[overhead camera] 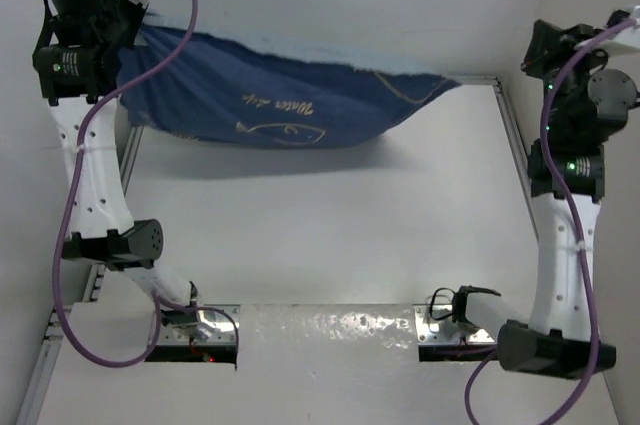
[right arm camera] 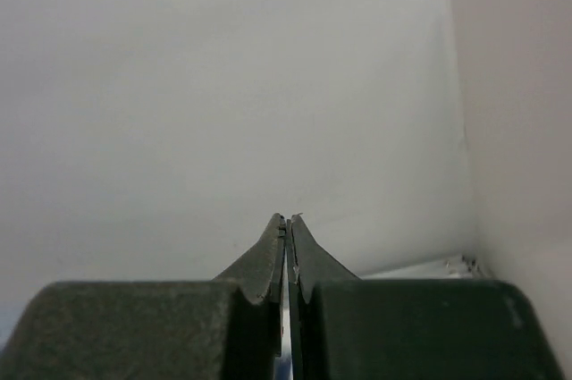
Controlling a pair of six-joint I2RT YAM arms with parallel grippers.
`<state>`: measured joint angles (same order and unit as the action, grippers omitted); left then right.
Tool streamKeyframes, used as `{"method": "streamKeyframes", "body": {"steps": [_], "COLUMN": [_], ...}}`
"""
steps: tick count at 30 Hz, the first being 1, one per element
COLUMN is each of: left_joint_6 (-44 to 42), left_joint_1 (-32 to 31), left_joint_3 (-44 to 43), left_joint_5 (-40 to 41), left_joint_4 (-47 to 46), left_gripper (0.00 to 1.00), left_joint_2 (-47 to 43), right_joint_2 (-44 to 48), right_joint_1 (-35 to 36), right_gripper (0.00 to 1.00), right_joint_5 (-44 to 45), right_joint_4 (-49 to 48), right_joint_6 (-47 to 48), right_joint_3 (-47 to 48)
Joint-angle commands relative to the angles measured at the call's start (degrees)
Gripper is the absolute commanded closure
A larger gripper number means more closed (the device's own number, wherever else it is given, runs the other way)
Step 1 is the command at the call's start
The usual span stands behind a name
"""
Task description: Put the pillow into the pillowcase
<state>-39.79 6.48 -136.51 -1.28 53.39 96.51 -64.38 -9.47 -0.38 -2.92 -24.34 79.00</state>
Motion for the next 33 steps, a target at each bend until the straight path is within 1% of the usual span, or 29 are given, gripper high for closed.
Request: {"method": "streamKeyframes", "body": {"steps": [1,3,4,5,6,8,9,10,11,12,13,14,15,16,17,18,20,23,24,27,29,30,31,33], "left_joint_6": [-4.5,-5.03,-5.47,-5.56,-5.56,-5.82,-6.17,-5.92,-5.22,-4.69,-4.07,-3.63,-3.45,-3.19,-3.01,-2.93,-2.66,-2.66,-2.66,-2.66,-2.57,-2.66,-2.75,-2.75], "left_joint_1": [0.9,0.9,0.82,0.9,0.82,0.81,0.81,0.73,0.81,0.73,0.81,0.81,0.81,0.73,0.81,0.81,0.73,0.73,0.73,0.81,0.81,0.81,0.81,0.81], "left_joint_3": [-1.13,-1.04,-1.39,-1.57,-1.57,-0.61,-0.08,0.8,0.98,1.15,1.42,1.68,1.94,2.03,2.12,2.12,1.95,2.21,2.21,2.21,2.39,2.73,3.0,3.44], "left_joint_5": [6.64,6.29,4.98,3.4,-0.18,-3.45,-6.34,-7.06,-7.77,-7.95,-7.95,-7.95,-7.34,-6.9,-6.55,-5.76,-5.05,-4.35,-4.17,-3.47,-3.12,-2.94,-2.94,-2.94], "left_joint_4": [-1.79,-0.92,1.52,3.03,4.26,7.5,8.13,8.14,7.62,7.0,6.47,5.34,4.8,4.62,4.36,4.45,5.14,6.02,6.03,5.94,5.94,5.94,5.94,6.11], "left_gripper": [1.0,1.0,1.0,1.0,1.0,1.0,1.0,1.0,1.0,1.0,1.0,1.0,1.0,1.0,1.0,1.0,1.0,1.0,1.0,1.0,1.0,1.0,1.0,1.0], "left_joint_2": [-2.89,-3.96,-4.92,-5.28,-5.71,-6.59,-6.68,-6.69,-6.6,-6.51,-6.25,-6.16,-5.98,-5.72,-5.54,-5.37,-5.19,-5.19,-5.28,-5.37,-5.28,-5.28,-5.28,-5.1], "right_joint_2": [1.7,4.43,5.4,7.15,7.77,8.22,7.43,6.56,4.37,2.87,1.38,-0.29,-1.79,-4.15,-4.78,-4.79,-4.35,-4.18,-4.09,-2.95,-1.2,-0.14,1.0,3.2], "right_joint_1": [-0.02,-0.02,-0.02,-0.02,-0.02,-0.02,-0.02,0.59,4.95,9.17,14.52,19.71,26.54,27.74,27.93,28.19,29.33,34.86,38.62,45.04,46.38,47.09,47.7,50.6], "right_gripper": [1.0,1.0,1.0,1.0,1.0,1.0,1.0,0.91,0.82,0.68,0.52,0.28,0.17,0.04,0.01,0.01,0.01,0.01,0.01,0.01,0.01,0.01,0.01,0.01], "right_joint_5": [1.35,1.17,1.09,0.65,0.21,-6.26,-18.83,-24.87,-31.19,-28.91,-23.23,-17.08,-12.5,-10.36,-11.91,-14.01,-14.3,-13.5,-13.24,-9.91,-9.64,-9.64,-9.11,-3.42], "right_joint_4": [2.74,5.99,7.21,7.92,8.97,12.04,12.67,13.28,14.42,17.56,21.51,28.77,31.19,32.52,32.28,31.49,29.91,31.39,31.31,28.5,26.92,26.04,23.51,20.95], "right_joint_6": [2.45,3.33,3.94,4.47,4.82,6.66,7.02,5.89,6.58,8.85,12.44,19.87,21.86,22.31,20.4,19.34,18.45,20.29,20.29,19.33,17.31,16.35,14.51,13.27], "right_joint_3": [1.24,1.68,1.77,1.77,1.68,0.72,-0.24,-3.04,-4.37,-4.9,-3.78,-3.07,-2.37,-1.67,-2.09,-4.1,-7.01,-13.16,-14.91,-23.51,-26.34,-29.49,-31.26,-35.47]}}
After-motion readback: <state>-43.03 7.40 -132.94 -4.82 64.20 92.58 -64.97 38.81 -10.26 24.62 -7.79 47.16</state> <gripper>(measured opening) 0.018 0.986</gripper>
